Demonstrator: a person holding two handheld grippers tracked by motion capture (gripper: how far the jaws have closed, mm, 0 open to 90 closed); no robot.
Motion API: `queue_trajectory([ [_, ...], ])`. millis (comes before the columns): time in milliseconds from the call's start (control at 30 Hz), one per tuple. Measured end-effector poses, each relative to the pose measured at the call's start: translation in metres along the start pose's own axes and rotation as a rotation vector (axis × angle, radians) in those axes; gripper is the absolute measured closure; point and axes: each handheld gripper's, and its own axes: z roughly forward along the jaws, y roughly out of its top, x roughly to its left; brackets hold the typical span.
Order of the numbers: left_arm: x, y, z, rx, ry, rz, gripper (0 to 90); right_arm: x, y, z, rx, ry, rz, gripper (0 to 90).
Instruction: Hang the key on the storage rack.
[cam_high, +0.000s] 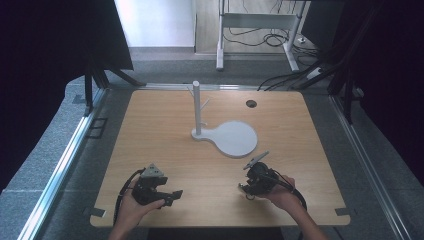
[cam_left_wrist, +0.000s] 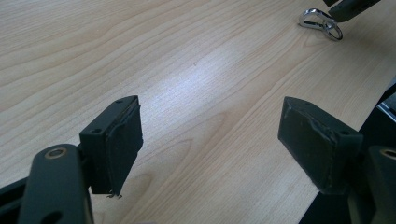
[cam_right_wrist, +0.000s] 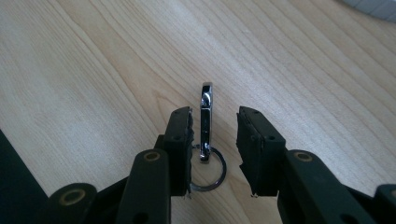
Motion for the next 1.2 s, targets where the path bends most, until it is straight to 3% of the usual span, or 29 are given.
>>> queue_trajectory([
  [900,-0.004,0.0,0.007,0.027,-0.012,0.014,22.3,0.005,0.005,0.018,0.093,-0.035,-0.032,70.7],
  [1200,-0.003,0.0,0.007,0.028,-0.01,0.015,22.1,0.007,0.003,0.017,0.096,-0.037,-0.047,81.9],
])
